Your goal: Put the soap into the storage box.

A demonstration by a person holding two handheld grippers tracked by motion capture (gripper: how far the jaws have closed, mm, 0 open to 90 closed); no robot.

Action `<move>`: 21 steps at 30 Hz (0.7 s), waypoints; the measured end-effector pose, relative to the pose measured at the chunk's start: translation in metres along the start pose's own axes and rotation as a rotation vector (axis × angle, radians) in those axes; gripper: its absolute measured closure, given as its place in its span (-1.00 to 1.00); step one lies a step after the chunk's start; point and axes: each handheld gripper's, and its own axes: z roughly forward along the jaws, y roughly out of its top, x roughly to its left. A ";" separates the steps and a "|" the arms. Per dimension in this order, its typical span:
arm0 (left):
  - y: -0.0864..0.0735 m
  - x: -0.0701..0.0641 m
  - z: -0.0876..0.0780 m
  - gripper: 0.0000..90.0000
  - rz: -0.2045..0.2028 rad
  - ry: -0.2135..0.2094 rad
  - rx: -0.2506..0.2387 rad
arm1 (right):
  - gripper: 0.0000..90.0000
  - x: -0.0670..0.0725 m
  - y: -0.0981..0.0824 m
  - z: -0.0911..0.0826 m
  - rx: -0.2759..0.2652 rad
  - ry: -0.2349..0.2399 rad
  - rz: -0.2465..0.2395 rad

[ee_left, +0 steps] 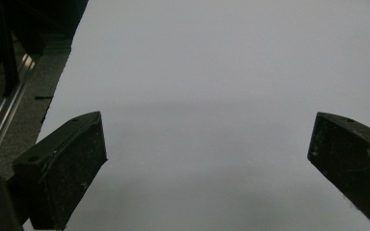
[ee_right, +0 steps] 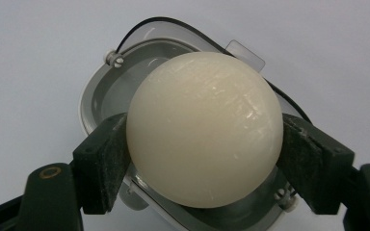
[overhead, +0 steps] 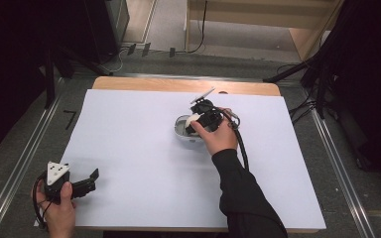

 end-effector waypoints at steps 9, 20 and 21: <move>0.000 0.000 0.000 -0.99 -0.002 -0.002 -0.004 | -0.44 0.001 0.001 0.001 0.002 0.021 0.038; 0.000 0.000 0.000 -0.99 -0.002 -0.002 -0.005 | -0.68 0.001 -0.002 -0.004 -0.013 0.010 0.049; 0.000 0.000 0.000 -0.99 -0.002 -0.002 -0.005 | -0.69 0.000 -0.003 -0.004 -0.016 0.011 0.049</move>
